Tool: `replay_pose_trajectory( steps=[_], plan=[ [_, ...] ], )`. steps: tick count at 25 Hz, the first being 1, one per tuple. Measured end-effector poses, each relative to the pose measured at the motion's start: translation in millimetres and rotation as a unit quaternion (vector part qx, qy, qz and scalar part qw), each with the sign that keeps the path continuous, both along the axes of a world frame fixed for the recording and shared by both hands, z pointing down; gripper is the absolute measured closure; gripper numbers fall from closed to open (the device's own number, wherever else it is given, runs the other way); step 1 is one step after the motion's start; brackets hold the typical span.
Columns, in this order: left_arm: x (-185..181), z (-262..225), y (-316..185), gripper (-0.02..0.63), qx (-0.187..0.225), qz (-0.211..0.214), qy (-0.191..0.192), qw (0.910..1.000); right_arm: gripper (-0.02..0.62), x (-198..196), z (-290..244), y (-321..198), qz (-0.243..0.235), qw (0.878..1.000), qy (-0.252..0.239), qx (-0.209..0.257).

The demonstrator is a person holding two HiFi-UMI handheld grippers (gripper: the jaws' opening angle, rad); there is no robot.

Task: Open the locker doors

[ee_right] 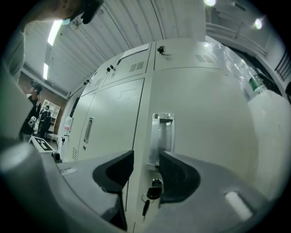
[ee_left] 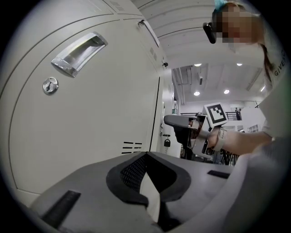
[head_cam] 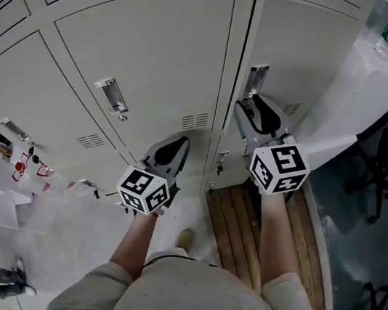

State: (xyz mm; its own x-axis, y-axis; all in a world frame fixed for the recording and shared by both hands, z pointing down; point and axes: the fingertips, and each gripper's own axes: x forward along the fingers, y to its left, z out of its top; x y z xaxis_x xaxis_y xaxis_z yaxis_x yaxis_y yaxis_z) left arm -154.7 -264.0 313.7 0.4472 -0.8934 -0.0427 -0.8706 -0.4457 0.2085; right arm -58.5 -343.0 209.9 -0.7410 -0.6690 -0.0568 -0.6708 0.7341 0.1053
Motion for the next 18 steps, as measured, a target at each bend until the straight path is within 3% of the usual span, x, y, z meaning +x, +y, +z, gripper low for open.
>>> replay_pose_trajectory(
  steps=[4, 12, 18],
  plan=[
    [-6.1, 5.8, -2.3, 0.607, -0.008, -0.006, 0.007, 0.9999, 0.43, -4.6, -6.6, -13.3, 0.005, 1.0, 0.019, -0.004],
    [-17.4, 12.3, -0.5, 0.607, -0.017, -0.016, 0.016, 0.9996, 0.428, -17.1, -9.4, -16.6, -0.027, 0.999, -0.017, -0.036],
    [-21.0, 16.2, 5.1, 0.607, -0.025, -0.019, 0.017, 0.9994, 0.428, -10.7, -11.1, -8.3, -0.02, 0.999, -0.033, -0.035]
  ],
)
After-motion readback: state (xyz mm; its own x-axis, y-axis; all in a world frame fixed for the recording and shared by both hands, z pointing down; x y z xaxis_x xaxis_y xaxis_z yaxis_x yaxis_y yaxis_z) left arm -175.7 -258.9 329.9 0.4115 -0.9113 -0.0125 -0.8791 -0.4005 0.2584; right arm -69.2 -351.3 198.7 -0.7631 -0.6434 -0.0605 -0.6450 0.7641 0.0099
